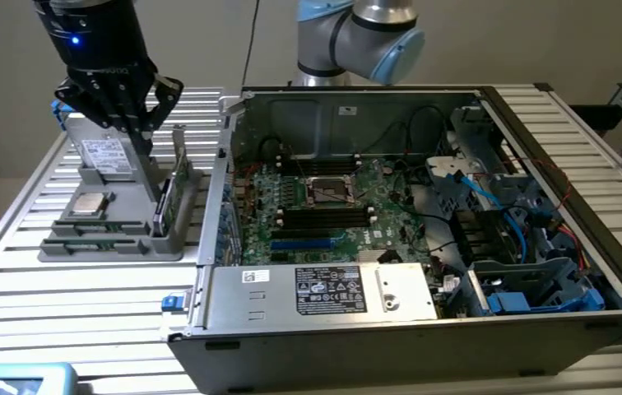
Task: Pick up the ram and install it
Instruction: 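Reach for the ram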
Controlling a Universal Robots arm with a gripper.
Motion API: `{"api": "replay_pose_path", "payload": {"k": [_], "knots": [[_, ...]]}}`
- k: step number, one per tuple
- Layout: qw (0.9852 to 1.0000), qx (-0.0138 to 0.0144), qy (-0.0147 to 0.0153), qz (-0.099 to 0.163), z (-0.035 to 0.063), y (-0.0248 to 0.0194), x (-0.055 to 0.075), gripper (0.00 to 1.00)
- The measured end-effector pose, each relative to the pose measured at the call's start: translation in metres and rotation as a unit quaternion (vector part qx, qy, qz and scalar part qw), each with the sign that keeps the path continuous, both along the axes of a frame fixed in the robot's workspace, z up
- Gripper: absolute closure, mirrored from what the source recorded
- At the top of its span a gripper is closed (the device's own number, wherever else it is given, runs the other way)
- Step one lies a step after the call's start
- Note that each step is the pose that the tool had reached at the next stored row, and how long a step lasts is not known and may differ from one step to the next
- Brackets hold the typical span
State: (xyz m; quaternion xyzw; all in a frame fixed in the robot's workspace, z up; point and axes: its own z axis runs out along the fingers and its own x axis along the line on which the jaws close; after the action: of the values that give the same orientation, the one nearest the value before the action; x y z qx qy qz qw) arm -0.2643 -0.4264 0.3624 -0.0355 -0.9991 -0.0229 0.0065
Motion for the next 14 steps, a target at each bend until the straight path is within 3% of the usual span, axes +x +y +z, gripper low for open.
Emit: {"api": "replay_pose_path", "payload": {"k": [3, 14], "knots": [[1.0000, -0.0001, 0.0015, 0.000, -0.0050, -0.0001, -0.007, 0.89], [1.0000, 0.0000, 0.0015, 0.000, -0.0230, 0.0000, -0.055, 0.89]]}}
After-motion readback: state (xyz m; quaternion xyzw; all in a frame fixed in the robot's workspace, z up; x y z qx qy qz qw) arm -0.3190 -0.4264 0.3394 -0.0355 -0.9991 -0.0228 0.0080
